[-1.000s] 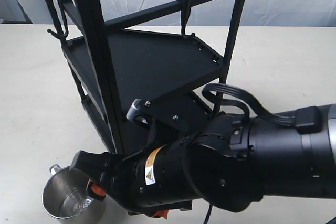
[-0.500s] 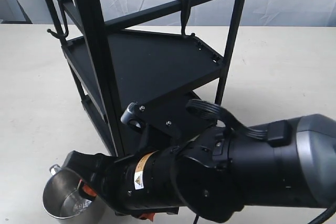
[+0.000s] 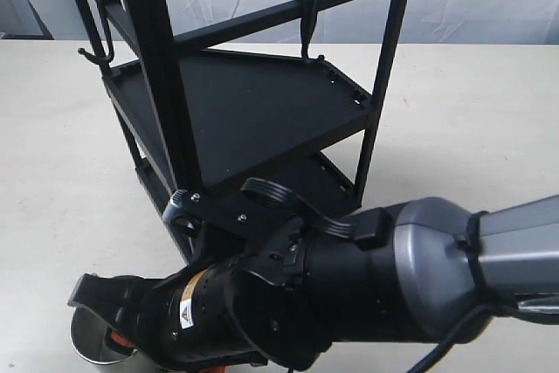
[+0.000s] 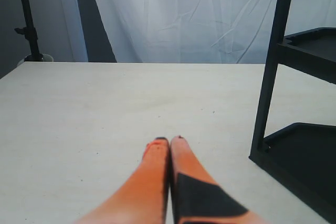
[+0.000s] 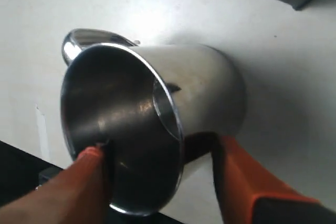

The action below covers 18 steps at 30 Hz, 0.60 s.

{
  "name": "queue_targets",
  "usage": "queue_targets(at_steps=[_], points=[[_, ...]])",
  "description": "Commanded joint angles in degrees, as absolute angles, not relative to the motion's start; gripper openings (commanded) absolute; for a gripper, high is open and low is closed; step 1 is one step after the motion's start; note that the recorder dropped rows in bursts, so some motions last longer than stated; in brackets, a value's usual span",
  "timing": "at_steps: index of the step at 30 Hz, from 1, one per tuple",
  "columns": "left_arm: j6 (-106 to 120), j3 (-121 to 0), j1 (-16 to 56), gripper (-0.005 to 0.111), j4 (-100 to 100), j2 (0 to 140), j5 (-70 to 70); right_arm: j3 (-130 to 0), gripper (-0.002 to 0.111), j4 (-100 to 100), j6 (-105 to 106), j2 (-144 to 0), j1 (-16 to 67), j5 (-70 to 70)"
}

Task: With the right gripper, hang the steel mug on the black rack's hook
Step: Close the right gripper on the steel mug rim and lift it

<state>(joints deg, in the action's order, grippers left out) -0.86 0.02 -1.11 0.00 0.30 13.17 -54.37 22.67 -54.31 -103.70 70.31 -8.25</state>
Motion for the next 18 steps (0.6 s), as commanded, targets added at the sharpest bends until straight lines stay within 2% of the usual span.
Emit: queue_targets(at_steps=[1, 2, 3, 10, 18], points=[[-0.96, 0.0, -1.04, 0.001, 0.0, 0.0, 13.24, -54.72, 0.023, 22.57, -53.92, -103.74, 70.45, -9.74], [-0.96, 0.0, -1.04, 0.001, 0.0, 0.0, 13.24, -54.72, 0.008, 22.82, -53.92, -103.63, 70.45, -9.88], [-0.96, 0.0, -1.04, 0.001, 0.0, 0.0, 13.24, -54.72, -0.001, 22.82, -53.92, -103.63, 70.45, -9.88], [-0.96, 0.0, -1.04, 0.001, 0.0, 0.0, 13.24, -54.72, -0.001, 23.59, -53.92, -102.25, 70.45, -12.14], [-0.96, 0.0, -1.04, 0.001, 0.0, 0.0, 13.24, -54.61, -0.001, 16.13, -53.92, -94.36, 70.45, -15.62]])
